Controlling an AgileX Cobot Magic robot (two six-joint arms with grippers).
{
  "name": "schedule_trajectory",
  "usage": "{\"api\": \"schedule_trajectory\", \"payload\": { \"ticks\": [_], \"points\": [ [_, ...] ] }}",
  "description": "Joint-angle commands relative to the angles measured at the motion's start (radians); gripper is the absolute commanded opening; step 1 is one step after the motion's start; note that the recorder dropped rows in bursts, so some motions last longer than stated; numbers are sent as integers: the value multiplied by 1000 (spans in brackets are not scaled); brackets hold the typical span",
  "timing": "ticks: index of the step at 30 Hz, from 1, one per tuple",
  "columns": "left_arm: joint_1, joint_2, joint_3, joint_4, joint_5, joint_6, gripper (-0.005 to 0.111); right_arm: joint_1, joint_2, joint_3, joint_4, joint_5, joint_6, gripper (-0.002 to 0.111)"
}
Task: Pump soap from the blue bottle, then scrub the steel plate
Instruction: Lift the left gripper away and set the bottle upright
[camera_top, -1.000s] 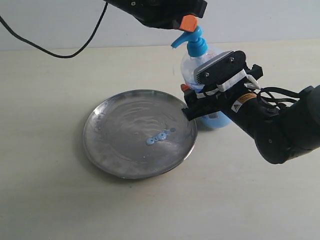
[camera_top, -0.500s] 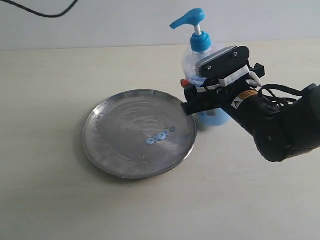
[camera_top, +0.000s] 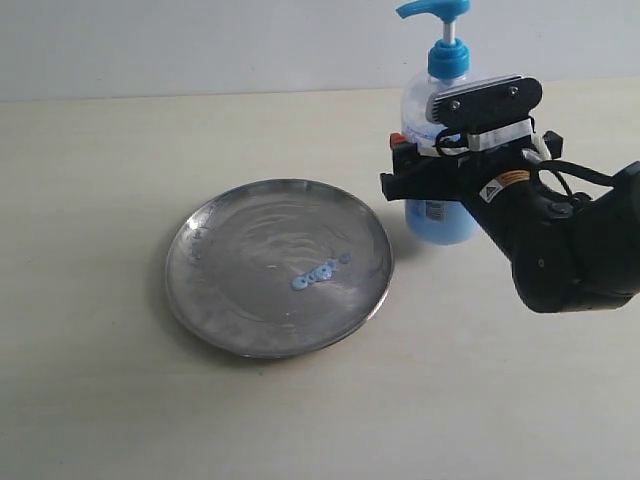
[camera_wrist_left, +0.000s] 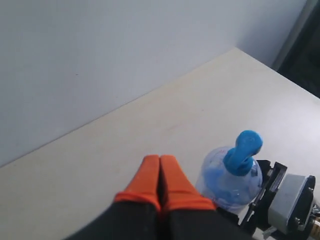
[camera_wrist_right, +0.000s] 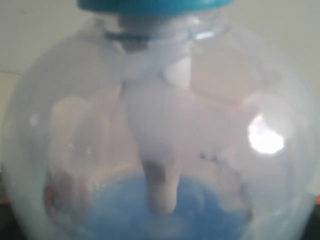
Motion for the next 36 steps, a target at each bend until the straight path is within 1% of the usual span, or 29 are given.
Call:
{"api": "schedule_trajectory", "payload": {
  "ticks": [1, 6, 15, 22, 25, 28, 30, 32, 34, 35, 36],
  "points": [
    [39, -58, 72, -3, -11, -22, 1, 1, -26, -16, 8, -93, 25, 0],
    [64, -135, 172, -6, -50, -22, 1, -2, 4, -16, 8, -117, 68, 0],
    [113, -314, 360, -9, -141, -22, 1, -2, 69, -16, 11, -226, 162, 0],
    [113, -467, 481, -7, -191, -22, 1, -2, 103, -16, 5, -257, 160, 0],
    [113, -576, 557, -7, -236, -22, 1, -2, 128, -16, -13, -261, 162, 0],
    [113, -648, 614, -7, -265, -22, 1, -2, 128, -16, -11, -261, 158, 0],
    [113, -694, 654, -7, -271, -22, 1, -2, 128, -16, -11, -261, 154, 8],
    [113, -721, 676, -7, -271, -22, 1, -2, 128, -16, -11, -261, 151, 23],
    [113, -740, 690, -7, -271, -22, 1, -2, 128, -16, -16, -261, 124, 45],
    [113, -749, 694, -7, -271, -22, 1, -2, 128, -16, -20, -261, 114, 59],
    [113, -752, 697, -7, -268, -22, 1, 0, 128, -16, -21, -261, 114, 71]
  ]
}}
